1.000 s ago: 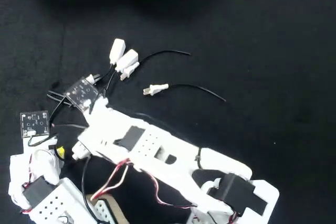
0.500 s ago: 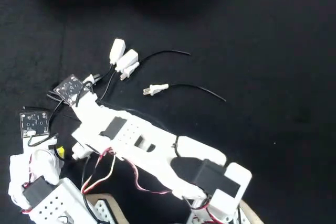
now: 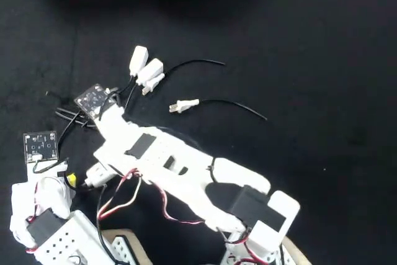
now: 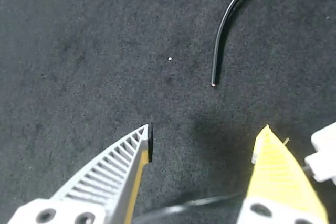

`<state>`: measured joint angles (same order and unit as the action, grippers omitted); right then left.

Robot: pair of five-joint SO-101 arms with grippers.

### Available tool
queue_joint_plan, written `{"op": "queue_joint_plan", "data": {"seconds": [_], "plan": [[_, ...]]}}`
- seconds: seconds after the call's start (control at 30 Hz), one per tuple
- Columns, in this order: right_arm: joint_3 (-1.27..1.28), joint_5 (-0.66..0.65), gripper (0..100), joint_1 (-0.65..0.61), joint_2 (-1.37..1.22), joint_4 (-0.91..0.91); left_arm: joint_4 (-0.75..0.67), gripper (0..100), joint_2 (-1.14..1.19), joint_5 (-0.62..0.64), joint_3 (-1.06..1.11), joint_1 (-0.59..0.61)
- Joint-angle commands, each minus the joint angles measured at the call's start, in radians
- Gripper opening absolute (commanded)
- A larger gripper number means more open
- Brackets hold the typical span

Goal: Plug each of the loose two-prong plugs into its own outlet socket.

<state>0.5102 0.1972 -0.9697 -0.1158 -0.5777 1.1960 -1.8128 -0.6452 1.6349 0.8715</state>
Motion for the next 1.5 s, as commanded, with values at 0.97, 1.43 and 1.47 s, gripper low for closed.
{"op": "queue_joint_plan", "data": {"seconds": [0.97,1.43,1.47], "plan": [[0.242,-0.146,1.6,-0.098,0.087,0.091,-0.014,31,-0.009,0.011,-0.010,0.012],[0.228,-0.092,1.3,-0.163,0.085,0.040,-0.012,31,-0.009,0.011,-0.008,0.013],[0.225,-0.091,1.3,-0.163,0.084,0.025,-0.012,31,-0.009,0.011,-0.008,0.013]]}}
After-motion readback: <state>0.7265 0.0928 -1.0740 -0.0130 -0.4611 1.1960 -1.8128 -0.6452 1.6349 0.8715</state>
